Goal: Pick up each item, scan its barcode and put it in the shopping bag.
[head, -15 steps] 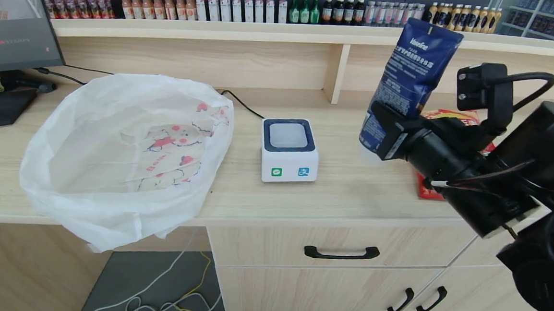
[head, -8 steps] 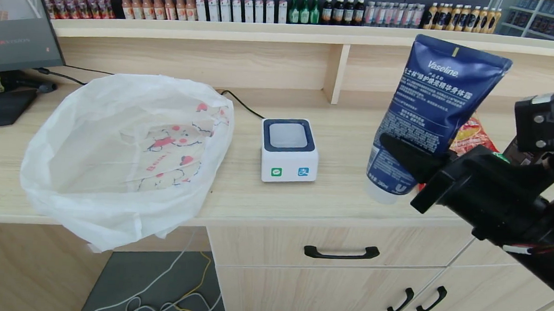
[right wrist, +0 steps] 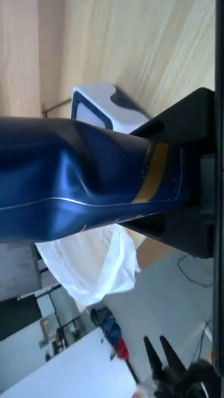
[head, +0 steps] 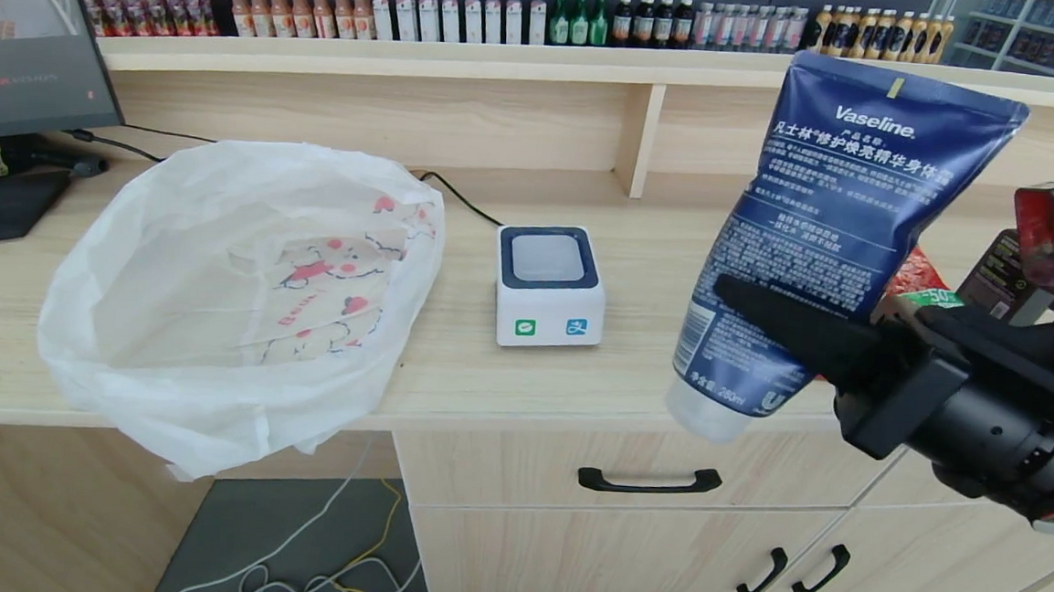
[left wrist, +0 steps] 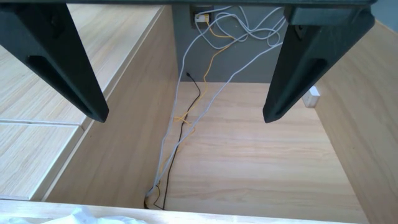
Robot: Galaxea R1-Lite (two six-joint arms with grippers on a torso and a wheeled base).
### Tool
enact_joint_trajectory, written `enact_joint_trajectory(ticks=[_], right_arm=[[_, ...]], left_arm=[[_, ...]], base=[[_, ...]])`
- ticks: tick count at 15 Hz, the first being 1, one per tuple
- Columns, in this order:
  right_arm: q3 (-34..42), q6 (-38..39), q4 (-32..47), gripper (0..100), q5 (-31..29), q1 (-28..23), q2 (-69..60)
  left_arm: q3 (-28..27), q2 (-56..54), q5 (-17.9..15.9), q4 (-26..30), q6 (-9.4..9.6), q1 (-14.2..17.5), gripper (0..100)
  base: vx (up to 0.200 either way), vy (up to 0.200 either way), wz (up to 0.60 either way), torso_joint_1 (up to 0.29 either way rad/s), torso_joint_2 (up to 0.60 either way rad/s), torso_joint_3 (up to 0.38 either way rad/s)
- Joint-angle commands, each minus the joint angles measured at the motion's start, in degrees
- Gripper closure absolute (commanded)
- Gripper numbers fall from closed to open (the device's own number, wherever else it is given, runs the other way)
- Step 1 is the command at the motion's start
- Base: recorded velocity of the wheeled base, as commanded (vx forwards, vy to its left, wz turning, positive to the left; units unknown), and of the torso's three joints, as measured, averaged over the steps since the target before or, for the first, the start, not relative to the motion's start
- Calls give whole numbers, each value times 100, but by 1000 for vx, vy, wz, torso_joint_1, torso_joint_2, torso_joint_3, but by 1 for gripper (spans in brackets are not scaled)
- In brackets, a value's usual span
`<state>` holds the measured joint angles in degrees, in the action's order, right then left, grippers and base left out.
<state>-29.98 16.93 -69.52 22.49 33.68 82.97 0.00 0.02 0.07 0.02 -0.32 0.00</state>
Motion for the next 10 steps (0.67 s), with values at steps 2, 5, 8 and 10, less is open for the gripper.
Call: enact_joint_trajectory(ticks=[2,5,8,10], right_arm=[[27,645,-395,100,344,367,44],[62,1409,-817,100,511,710,132],[1,1901,-1011,100,519,938,334],[-17,2007,-1257,100,519,938,580]], left_arm=[[0,-2,1,-2,-3,0,0],[0,-2,1,-2,-3,-9,0],[0,-2,1,-2,-3,0,0],[0,-2,1,-2,-3,0,0]], base=[[0,0,0,0,0,0],[0,0,0,0,0,0],[0,0,0,0,0,0],[0,0,0,0,0,0]])
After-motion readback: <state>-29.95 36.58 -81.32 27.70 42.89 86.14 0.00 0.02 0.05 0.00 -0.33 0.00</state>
